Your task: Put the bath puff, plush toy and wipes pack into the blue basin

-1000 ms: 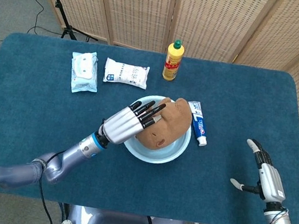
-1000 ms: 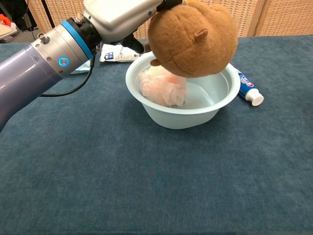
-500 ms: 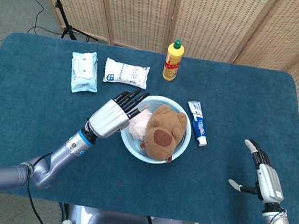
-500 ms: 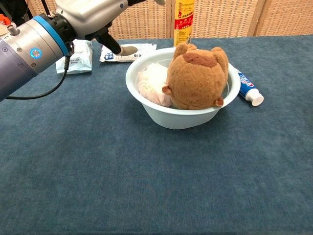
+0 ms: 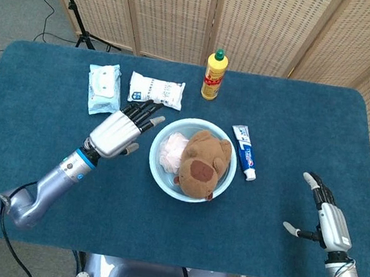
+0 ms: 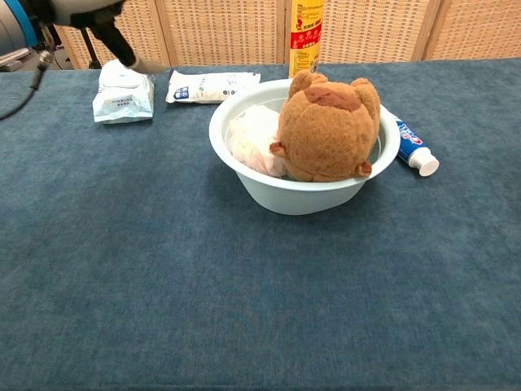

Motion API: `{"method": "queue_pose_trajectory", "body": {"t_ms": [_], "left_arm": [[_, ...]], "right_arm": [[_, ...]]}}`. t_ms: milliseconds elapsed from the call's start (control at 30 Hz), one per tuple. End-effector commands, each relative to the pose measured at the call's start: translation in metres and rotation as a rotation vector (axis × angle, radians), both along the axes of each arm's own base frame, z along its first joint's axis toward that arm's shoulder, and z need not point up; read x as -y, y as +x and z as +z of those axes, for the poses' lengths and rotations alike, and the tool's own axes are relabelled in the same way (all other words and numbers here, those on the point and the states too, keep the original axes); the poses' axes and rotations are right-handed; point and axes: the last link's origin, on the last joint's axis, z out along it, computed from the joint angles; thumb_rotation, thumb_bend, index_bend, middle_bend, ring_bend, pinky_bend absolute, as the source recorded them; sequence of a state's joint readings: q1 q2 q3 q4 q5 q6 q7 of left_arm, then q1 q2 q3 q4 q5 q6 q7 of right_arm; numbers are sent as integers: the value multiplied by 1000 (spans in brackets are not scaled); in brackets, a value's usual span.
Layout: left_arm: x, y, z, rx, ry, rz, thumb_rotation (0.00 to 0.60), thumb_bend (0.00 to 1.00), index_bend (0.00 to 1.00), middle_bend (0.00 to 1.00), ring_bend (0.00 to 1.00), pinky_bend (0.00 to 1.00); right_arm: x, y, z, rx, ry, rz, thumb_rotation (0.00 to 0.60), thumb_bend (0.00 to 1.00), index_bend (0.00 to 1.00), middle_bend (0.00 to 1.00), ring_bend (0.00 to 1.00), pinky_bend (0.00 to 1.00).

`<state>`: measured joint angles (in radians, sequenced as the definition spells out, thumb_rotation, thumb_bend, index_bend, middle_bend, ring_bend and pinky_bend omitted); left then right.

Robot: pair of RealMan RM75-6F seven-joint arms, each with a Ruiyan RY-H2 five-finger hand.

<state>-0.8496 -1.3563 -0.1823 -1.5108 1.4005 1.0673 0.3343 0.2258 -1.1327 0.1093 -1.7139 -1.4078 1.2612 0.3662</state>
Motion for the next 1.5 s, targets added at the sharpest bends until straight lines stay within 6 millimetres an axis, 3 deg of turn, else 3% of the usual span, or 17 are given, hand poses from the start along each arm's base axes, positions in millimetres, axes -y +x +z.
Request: {"method": "queue_pose_trajectory", "body": {"t_ms": [33, 267, 367, 567, 800, 1200, 1500], "left_arm": [[-5, -14, 26, -76, 56, 42, 600, 238, 125, 0, 0, 240], [-16, -52, 47, -205, 66, 154, 600, 231, 62, 0, 0, 183], [-23, -63, 49, -246, 61, 194, 600, 221, 1, 0, 0, 119], [-42, -78, 49, -320, 90, 239, 600, 208, 0, 0, 0, 60], [-70, -85, 49, -413, 77, 279, 600, 192, 0, 0, 0, 33], [-100, -82, 27, -547, 58, 251, 600, 190, 0, 0, 0, 16], [-119, -102, 17, -613, 58, 309, 600, 191, 0, 0, 0, 16]], "right_arm": [[0, 0, 0, -1, 2, 1, 600, 131, 0, 0, 0, 28], [0, 2, -3, -11, 10, 6, 600, 131, 0, 0, 0, 28], [0, 2, -5, -17, 12, 5, 600, 131, 0, 0, 0, 28], [1, 1, -8, -30, 18, 1, 600, 131, 0, 0, 0, 28], [4, -3, -10, -44, 18, -20, 600, 131, 0, 0, 0, 28], [8, -12, -6, -58, -10, -59, 600, 131, 0, 0, 0, 20], [10, -16, -5, -65, -20, -72, 600, 131, 0, 0, 0, 20]]}}
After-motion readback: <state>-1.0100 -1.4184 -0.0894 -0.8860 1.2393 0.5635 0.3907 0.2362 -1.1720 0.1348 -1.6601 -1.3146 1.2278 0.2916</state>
